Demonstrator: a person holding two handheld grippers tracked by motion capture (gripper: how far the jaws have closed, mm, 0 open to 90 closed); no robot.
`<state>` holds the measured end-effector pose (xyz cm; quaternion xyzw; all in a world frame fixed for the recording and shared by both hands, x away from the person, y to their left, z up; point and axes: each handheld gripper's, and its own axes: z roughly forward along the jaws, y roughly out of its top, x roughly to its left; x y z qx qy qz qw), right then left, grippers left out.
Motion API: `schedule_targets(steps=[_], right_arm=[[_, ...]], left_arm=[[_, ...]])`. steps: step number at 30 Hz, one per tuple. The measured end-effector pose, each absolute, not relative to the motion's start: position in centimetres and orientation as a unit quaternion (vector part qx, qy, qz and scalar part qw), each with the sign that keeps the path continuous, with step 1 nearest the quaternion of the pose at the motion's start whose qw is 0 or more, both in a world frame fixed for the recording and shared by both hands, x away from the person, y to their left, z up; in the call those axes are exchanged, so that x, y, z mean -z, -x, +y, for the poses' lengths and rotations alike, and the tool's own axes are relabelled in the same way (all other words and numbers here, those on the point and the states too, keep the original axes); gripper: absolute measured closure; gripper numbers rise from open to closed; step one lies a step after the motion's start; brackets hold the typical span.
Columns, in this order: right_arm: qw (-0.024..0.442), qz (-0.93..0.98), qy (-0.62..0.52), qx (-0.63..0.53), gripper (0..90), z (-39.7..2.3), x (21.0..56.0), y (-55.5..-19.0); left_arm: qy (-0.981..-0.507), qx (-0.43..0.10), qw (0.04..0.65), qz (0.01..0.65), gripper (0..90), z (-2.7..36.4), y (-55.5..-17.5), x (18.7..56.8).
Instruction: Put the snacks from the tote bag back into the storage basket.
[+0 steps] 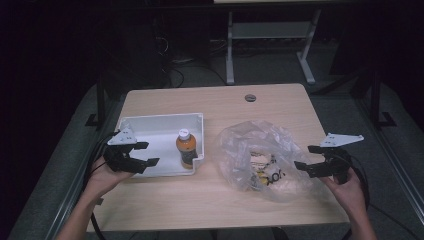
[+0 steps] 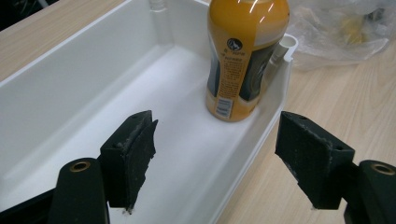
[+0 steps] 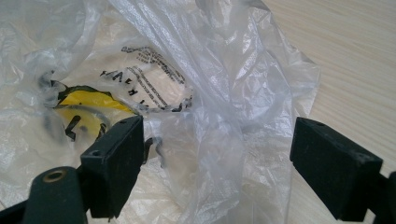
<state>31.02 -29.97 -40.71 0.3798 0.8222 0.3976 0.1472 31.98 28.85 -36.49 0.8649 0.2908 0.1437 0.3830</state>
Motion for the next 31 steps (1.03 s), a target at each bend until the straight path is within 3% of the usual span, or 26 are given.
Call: schedule_targets(steps=[31], right_arm=[[0.149, 0.825, -0.377, -0.394, 17.0, -29.7, 40.7, -30.8]], left_arm=[[-0.860, -0.152, 0.389, 0.294, 26.6, 30.4, -29.6, 38.5]])
